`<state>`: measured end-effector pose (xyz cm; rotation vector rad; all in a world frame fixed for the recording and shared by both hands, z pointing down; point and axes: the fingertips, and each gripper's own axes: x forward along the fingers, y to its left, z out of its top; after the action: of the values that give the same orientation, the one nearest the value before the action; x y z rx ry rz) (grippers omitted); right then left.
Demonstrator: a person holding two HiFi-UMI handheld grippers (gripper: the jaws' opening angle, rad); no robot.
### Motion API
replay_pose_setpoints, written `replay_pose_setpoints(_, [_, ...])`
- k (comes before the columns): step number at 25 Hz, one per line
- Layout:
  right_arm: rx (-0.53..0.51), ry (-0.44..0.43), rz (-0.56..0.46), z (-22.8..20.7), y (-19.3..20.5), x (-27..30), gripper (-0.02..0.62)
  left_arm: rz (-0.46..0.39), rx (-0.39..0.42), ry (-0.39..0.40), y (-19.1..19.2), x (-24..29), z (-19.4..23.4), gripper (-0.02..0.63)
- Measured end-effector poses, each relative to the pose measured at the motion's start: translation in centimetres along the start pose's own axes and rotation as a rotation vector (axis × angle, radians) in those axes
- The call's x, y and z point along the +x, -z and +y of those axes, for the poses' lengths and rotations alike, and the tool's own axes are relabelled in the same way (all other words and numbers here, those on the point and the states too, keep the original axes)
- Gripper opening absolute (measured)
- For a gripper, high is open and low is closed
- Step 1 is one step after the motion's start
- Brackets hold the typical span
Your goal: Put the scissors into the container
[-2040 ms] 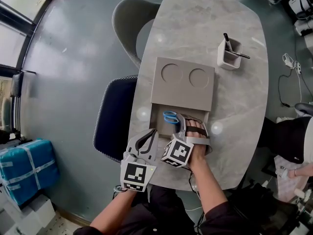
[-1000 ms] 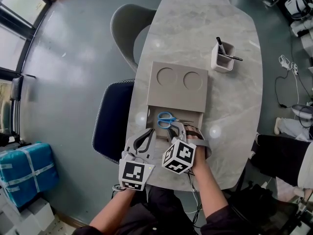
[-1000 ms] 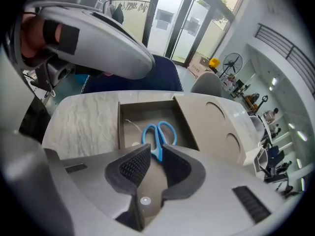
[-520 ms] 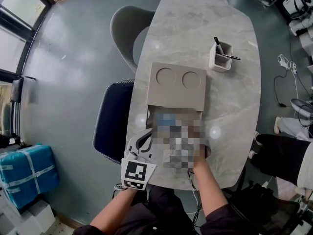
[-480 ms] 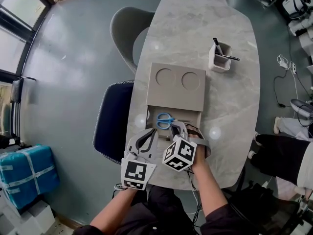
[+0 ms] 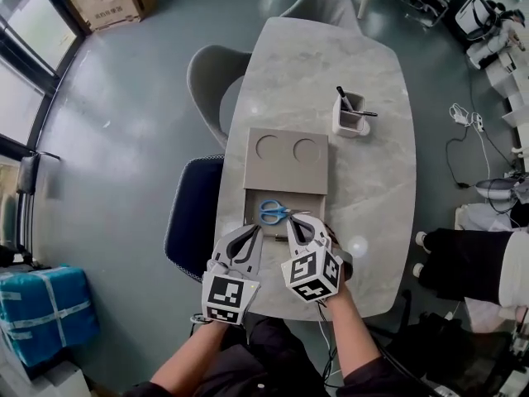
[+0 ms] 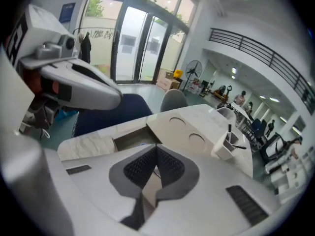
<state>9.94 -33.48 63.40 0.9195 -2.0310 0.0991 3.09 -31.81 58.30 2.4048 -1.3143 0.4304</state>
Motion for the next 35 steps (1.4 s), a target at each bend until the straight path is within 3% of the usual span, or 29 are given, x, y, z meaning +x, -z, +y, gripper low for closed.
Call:
replay_pose_setpoints(6, [0.269,0.027,-0.238,0.0,-2.6,-5.9,-0.003,-0.072,0.018,0.036,-2.4,-3.3,-1.1,0.017])
replay_pose_setpoints(14, [0.464,0.179,-0.476,-1.1,-5.1,-14.0,-0.003,-0.130,0.053,0.043,-5.2,-7.2,-2.0,0.017])
replay_pose_setpoints(30, [0.673,0.399,-0.652,1.9,-4.2,-25.1,-0.003,-0.279,0.082,0.055,-8.7,-16.3,-4.1,0.017])
replay_pose_setpoints(35, [0.676,0.475,-0.697,3.3,-3.9,-28.0,-0.003,-0.315,0.107,0.045,-9.0,-18.9,-4.5,0.017])
